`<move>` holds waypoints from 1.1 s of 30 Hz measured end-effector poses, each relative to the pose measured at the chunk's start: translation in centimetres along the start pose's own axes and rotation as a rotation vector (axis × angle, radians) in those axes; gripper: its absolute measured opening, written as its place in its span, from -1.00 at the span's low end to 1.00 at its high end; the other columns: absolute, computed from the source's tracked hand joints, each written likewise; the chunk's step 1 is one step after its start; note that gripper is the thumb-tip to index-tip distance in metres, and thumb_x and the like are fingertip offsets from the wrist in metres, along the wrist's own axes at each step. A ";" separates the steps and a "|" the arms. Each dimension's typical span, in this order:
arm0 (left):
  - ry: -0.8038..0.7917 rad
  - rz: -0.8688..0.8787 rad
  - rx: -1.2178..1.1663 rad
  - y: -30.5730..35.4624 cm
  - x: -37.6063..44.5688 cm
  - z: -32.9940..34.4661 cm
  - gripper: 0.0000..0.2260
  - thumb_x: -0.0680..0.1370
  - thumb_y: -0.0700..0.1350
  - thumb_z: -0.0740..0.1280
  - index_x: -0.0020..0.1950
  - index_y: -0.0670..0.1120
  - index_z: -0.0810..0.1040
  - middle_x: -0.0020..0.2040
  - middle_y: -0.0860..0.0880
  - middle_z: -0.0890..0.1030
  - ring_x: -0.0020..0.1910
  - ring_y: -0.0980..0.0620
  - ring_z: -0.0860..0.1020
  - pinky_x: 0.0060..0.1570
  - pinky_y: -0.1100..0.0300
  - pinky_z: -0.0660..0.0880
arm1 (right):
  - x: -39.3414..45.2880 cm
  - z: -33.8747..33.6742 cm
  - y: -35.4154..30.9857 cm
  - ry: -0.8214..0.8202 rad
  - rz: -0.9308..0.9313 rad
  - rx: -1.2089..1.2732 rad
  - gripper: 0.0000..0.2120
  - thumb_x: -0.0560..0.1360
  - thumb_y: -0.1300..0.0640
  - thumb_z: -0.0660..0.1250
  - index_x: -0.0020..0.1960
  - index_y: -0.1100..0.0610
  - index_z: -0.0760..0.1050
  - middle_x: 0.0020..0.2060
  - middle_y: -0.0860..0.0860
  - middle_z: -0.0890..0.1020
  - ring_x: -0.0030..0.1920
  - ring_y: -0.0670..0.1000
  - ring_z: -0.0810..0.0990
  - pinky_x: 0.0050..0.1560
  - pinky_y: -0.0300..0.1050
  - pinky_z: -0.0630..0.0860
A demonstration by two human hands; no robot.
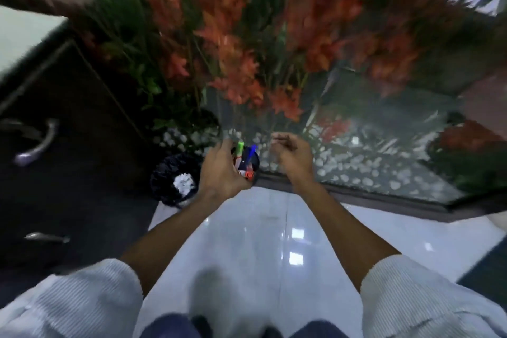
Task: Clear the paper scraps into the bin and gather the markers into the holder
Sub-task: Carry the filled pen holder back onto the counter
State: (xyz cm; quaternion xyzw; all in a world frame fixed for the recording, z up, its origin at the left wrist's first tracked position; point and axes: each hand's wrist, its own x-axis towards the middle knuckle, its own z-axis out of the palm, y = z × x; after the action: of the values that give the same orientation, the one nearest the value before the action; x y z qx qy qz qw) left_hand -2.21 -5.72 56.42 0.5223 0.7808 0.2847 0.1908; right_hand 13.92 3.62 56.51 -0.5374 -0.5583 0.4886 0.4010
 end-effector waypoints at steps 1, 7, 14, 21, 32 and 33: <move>0.009 0.005 -0.011 1.9 -1.5 -2.6 -0.29 0.09 0.18 0.57 0.20 0.10 0.48 0.00 0.10 0.60 -0.04 -0.01 0.59 -0.12 0.03 0.62 | -1.6 -1.0 -3.2 -0.003 0.037 0.040 -0.89 0.55 0.29 0.42 0.07 0.21 0.67 -0.14 0.04 0.72 -0.14 -0.03 0.67 -0.14 -0.07 0.67; 0.108 -0.034 -0.031 15.0 -9.2 -18.4 -0.30 0.24 0.15 0.60 0.31 0.04 0.47 0.15 0.00 0.59 0.15 -0.08 0.51 0.12 -0.05 0.57 | -9.2 -6.6 -22.2 -0.024 0.079 0.145 -0.86 0.54 0.27 0.44 0.10 0.20 0.69 -0.07 0.15 0.74 -0.09 0.05 0.71 -0.15 -0.08 0.68; 0.222 -0.119 -0.175 22.0 -16.3 -29.5 -0.15 0.10 0.12 0.69 0.33 0.04 0.47 0.11 0.05 0.62 0.02 0.04 0.60 -0.03 0.18 0.56 | -16.3 -8.6 -32.2 -0.095 0.046 0.118 -0.85 0.54 0.28 0.43 0.10 0.23 0.68 -0.08 0.07 0.74 -0.08 -0.09 0.72 -0.07 -0.13 0.67; 0.352 -0.224 -0.125 17.2 -19.1 -36.5 -0.08 0.10 0.26 0.64 0.38 0.05 0.41 0.18 0.00 0.62 0.15 -0.05 0.56 0.07 0.01 0.58 | -18.9 0.3 -36.5 -0.308 -0.021 0.083 -0.87 0.54 0.27 0.43 0.07 0.15 0.68 -0.19 0.06 0.72 -0.18 0.01 0.69 -0.11 -0.01 0.66; 0.713 -0.577 -0.132 -4.0 -25.4 -54.4 -0.42 0.09 0.10 0.64 0.05 -0.05 0.65 -0.13 0.10 0.61 -0.13 0.02 0.60 -0.13 0.13 0.57 | -27.7 28.8 -43.4 -0.679 -0.106 -0.053 -0.87 0.48 0.23 0.42 0.00 0.12 0.69 -0.21 0.12 0.72 -0.22 -0.01 0.67 -0.24 -0.04 0.67; 0.733 -0.609 -0.137 -5.9 -26.2 -55.9 -0.47 0.11 0.07 0.64 0.01 -0.05 0.65 -0.16 0.09 0.61 -0.18 0.03 0.60 -0.19 0.13 0.56 | -28.8 31.5 -44.1 -0.714 -0.116 -0.068 -0.87 0.48 0.22 0.42 0.00 0.11 0.69 -0.20 0.11 0.73 -0.21 -0.02 0.68 -0.26 -0.08 0.66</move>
State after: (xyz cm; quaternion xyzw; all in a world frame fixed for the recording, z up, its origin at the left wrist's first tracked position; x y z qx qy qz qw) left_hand -29.68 -45.38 95.37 0.1213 0.8936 0.4320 0.0115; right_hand -23.00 -26.18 95.48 -0.3133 -0.7087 0.6031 0.1895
